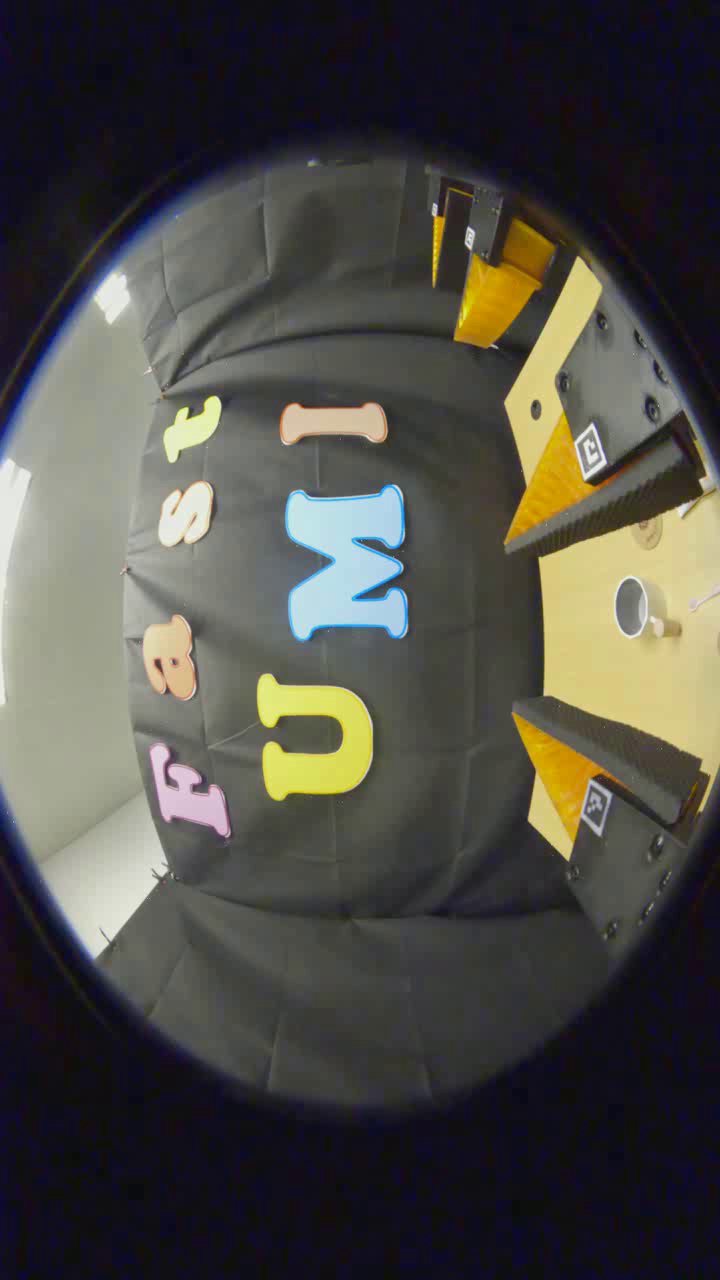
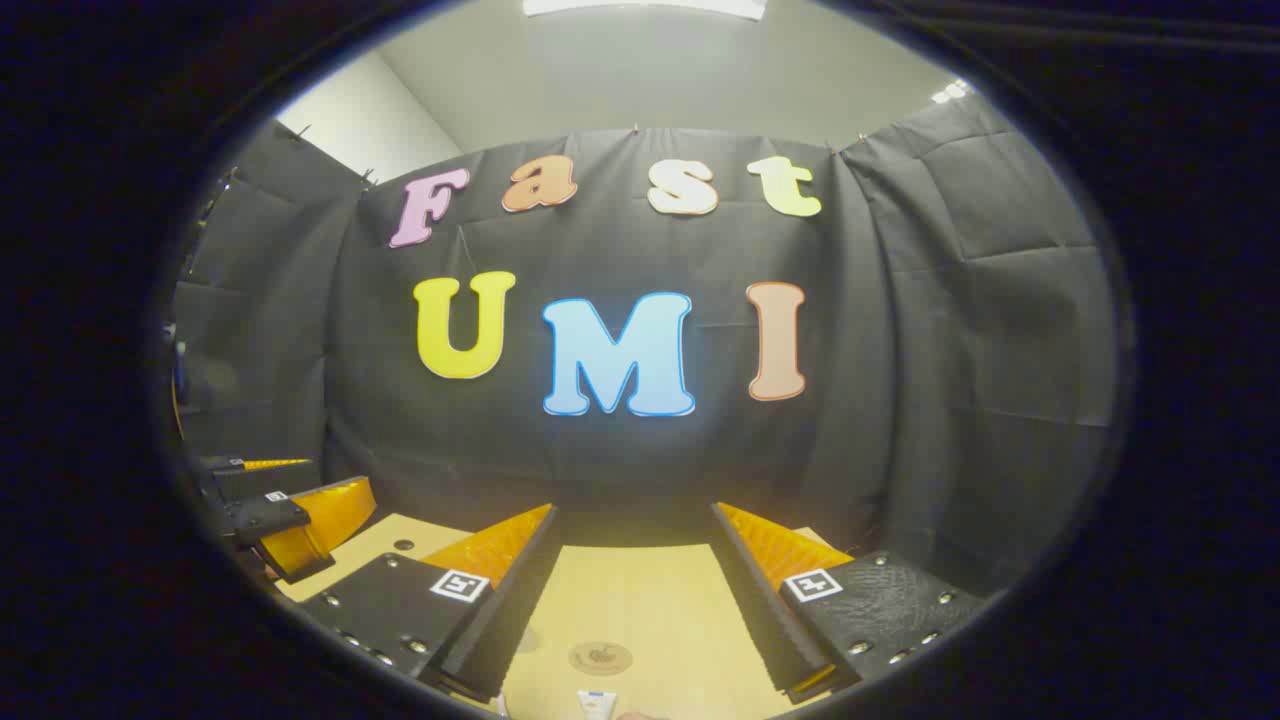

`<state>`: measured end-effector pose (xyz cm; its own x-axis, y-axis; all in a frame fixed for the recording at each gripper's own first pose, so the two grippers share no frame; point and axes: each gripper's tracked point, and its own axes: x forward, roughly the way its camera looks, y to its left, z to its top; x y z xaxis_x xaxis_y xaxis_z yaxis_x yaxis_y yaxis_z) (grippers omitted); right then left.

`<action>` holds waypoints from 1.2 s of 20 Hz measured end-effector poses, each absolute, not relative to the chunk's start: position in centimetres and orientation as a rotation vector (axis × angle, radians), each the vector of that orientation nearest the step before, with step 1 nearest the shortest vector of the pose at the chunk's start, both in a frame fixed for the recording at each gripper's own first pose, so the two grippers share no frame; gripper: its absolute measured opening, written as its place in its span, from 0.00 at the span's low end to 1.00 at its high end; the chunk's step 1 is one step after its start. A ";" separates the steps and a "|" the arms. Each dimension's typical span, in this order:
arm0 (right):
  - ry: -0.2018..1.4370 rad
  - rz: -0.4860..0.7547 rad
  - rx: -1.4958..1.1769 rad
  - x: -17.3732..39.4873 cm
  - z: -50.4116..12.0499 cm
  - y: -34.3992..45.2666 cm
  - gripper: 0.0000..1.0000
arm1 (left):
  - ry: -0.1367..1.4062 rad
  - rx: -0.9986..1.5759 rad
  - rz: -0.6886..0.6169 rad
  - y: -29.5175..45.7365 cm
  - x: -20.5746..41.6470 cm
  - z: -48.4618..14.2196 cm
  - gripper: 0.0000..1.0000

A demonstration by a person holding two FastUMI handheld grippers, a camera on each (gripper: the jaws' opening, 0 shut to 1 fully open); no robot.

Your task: Put the toothbrush and toothpaste on the desktop into the cup, then pick up the cup and place it on the coaster on the desktop.

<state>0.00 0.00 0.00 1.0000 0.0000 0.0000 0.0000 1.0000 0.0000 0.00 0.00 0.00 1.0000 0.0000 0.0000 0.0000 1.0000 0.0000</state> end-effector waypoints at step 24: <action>0.332 0.078 0.018 3.4 -9.7 0.8 0.92 | 0.331 -0.038 0.009 -2.5 4.0 -12.1 0.93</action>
<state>3.35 0.83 -9.66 0.9423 0.0793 -0.3253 -0.0735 0.9968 0.0301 3.99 -2.53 -12.08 0.9456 0.0026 -0.3253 -0.0152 0.9992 -0.0362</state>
